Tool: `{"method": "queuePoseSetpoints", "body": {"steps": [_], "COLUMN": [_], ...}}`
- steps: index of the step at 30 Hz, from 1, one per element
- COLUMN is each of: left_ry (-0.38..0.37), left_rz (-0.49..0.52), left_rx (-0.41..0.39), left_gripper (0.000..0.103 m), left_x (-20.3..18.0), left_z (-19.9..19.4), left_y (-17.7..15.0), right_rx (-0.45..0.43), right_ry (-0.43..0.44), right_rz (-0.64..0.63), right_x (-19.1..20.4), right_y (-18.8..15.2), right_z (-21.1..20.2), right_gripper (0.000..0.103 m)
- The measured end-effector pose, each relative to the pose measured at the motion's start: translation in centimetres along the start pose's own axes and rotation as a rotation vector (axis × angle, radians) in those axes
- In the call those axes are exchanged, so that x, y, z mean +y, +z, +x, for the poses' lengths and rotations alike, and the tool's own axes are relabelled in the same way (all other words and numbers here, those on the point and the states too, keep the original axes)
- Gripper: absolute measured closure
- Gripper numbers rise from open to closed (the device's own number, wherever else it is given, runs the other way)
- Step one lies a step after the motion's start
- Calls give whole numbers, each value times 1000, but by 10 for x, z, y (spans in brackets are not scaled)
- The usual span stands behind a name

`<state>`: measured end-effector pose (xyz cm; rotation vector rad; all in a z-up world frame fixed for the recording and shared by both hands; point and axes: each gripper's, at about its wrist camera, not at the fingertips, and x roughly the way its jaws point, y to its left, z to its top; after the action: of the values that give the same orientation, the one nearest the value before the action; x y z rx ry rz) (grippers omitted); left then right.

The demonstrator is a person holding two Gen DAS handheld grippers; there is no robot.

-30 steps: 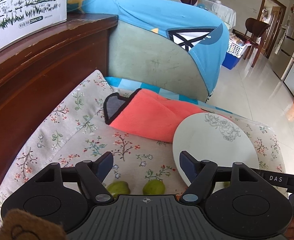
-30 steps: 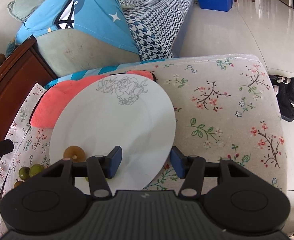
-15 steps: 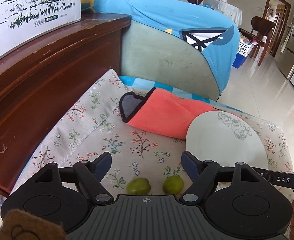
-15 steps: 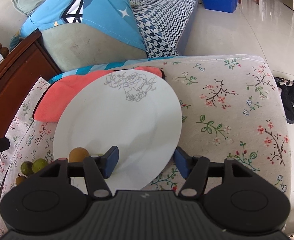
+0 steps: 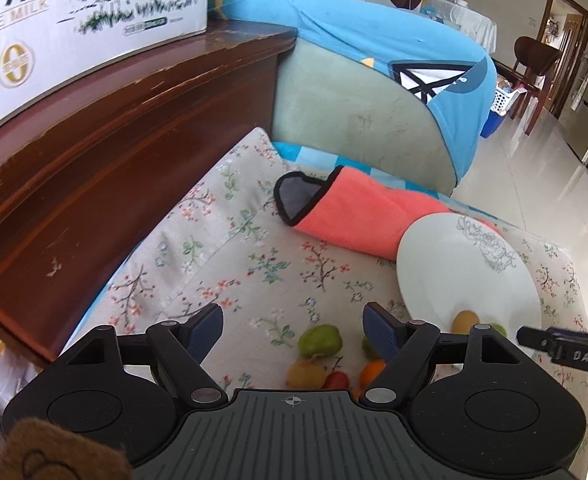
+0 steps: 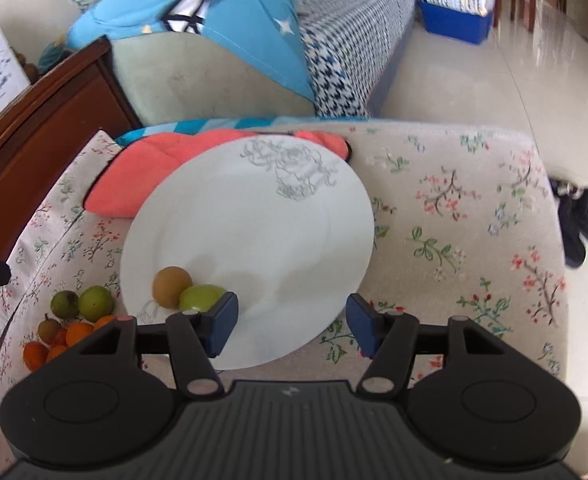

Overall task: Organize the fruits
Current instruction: 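Move both open grippers back from the plate to the fruit pile, then grasp a tangerine with the left gripper while the right gripper grasps a green mango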

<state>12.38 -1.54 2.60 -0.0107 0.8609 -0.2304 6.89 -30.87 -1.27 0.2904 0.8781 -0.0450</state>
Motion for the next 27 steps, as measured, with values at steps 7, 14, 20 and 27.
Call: {"method": "queuePoseSetpoints", "body": {"steps": [7,14,20,27], "left_ry": [44,27,16,-9], "left_rz": [1,12,-7,-30], "left_rx": [67,92,134,149], "left_gripper": [25,25,25,28], "left_x": [17,21,25,27], "left_z": [1,1,9,13], "left_y": [-18,-32,-42,-43], "right_rx": [-27,11,59,80], "right_ry": [103,214,278,301], "right_rz": [-98,-192,-294,-371], "right_x": [32,63,86,104], "right_y": [-12,-35,-51,-61], "right_z": [-27,-35,-29,-23], "right_gripper": [41,41,41,41]}}
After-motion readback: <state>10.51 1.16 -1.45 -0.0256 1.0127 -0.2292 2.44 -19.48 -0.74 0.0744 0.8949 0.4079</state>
